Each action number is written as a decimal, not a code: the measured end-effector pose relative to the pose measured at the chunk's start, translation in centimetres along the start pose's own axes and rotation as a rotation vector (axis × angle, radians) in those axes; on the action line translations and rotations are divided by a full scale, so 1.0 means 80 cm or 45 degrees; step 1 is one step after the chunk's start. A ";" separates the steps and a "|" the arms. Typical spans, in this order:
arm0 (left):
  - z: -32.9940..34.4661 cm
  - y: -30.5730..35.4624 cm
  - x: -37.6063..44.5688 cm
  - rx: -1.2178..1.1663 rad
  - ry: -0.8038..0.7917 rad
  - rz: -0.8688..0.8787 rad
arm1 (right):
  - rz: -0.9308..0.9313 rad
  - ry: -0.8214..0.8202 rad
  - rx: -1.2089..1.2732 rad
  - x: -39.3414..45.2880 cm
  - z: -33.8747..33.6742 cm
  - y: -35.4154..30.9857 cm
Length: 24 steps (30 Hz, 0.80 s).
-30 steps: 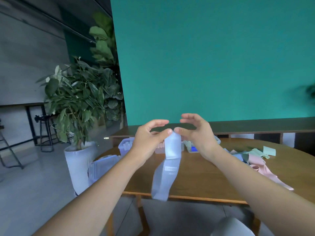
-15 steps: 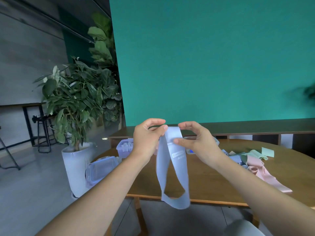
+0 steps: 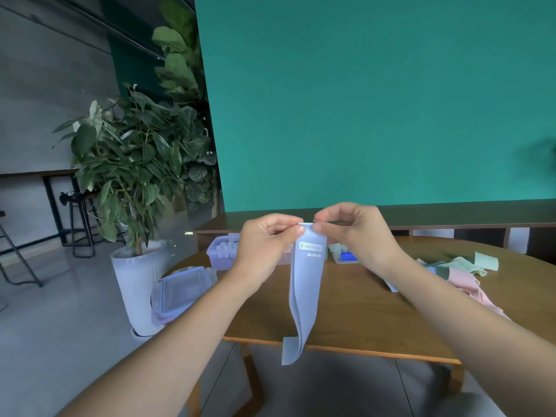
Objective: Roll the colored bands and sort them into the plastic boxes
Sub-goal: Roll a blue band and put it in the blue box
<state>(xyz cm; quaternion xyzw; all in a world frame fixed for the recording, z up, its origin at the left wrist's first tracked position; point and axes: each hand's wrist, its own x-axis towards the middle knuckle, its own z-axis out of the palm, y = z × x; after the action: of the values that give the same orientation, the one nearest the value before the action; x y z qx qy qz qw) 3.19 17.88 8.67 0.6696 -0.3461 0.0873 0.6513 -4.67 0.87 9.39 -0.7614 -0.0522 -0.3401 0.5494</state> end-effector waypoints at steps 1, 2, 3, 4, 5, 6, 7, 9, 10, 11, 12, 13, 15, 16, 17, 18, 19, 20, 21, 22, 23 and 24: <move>0.002 -0.004 0.002 -0.008 -0.008 -0.004 | 0.017 -0.008 0.004 0.003 -0.003 0.002; 0.005 -0.008 0.003 -0.011 -0.015 -0.009 | 0.036 -0.028 -0.013 0.006 -0.007 0.003; 0.009 -0.014 0.005 -0.016 -0.020 -0.019 | 0.057 -0.050 -0.051 0.010 -0.011 0.008; 0.012 -0.018 0.006 -0.029 -0.022 -0.031 | 0.077 -0.071 -0.093 0.014 -0.014 0.012; 0.016 -0.024 0.007 -0.043 -0.019 -0.046 | 0.096 -0.082 -0.127 0.018 -0.017 0.019; 0.020 -0.031 0.010 -0.047 -0.011 -0.060 | 0.109 -0.077 -0.154 0.021 -0.019 0.027; 0.024 -0.038 0.013 -0.042 -0.002 -0.072 | 0.107 -0.061 -0.171 0.025 -0.019 0.036; 0.031 -0.050 0.020 -0.050 0.008 -0.100 | 0.093 -0.029 -0.156 0.031 -0.016 0.051; 0.033 -0.053 0.025 -0.067 0.008 -0.108 | 0.087 -0.029 -0.116 0.034 -0.015 0.056; 0.035 -0.055 0.029 -0.083 0.006 -0.108 | 0.082 -0.037 -0.063 0.037 -0.015 0.060; 0.035 -0.056 0.034 -0.095 0.001 -0.098 | 0.078 -0.050 -0.005 0.041 -0.017 0.061; 0.034 -0.054 0.039 -0.110 -0.009 -0.082 | 0.071 -0.062 0.051 0.045 -0.019 0.062; 0.032 -0.048 0.047 -0.141 -0.038 -0.048 | 0.051 -0.091 0.170 0.054 -0.024 0.060; 0.030 -0.046 0.052 -0.154 -0.053 -0.031 | 0.046 -0.102 0.241 0.059 -0.025 0.059; 0.030 -0.043 0.056 -0.168 -0.063 -0.012 | 0.043 -0.107 0.305 0.064 -0.025 0.057; 0.029 -0.041 0.061 -0.186 -0.064 0.007 | 0.044 -0.112 0.350 0.069 -0.025 0.056; 0.029 -0.039 0.065 -0.204 -0.057 0.021 | 0.045 -0.115 0.375 0.075 -0.025 0.056; 0.030 -0.039 0.069 -0.215 -0.045 0.030 | 0.052 -0.118 0.391 0.081 -0.024 0.055; 0.031 -0.041 0.073 -0.216 -0.027 0.034 | 0.060 -0.121 0.393 0.086 -0.024 0.056; 0.032 -0.045 0.077 -0.208 -0.006 0.034 | 0.075 -0.124 0.383 0.091 -0.023 0.059; 0.034 -0.051 0.081 -0.189 0.017 0.027 | 0.094 -0.123 0.357 0.096 -0.021 0.065; 0.035 -0.061 0.084 -0.162 0.034 0.013 | 0.119 -0.119 0.316 0.101 -0.019 0.074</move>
<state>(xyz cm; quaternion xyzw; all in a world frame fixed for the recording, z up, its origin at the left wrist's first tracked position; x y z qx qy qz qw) 10.09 12.44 8.17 0.6240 -0.3455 0.0774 0.6966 3.45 -5.18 9.51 -0.7043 -0.0838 -0.2690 0.6516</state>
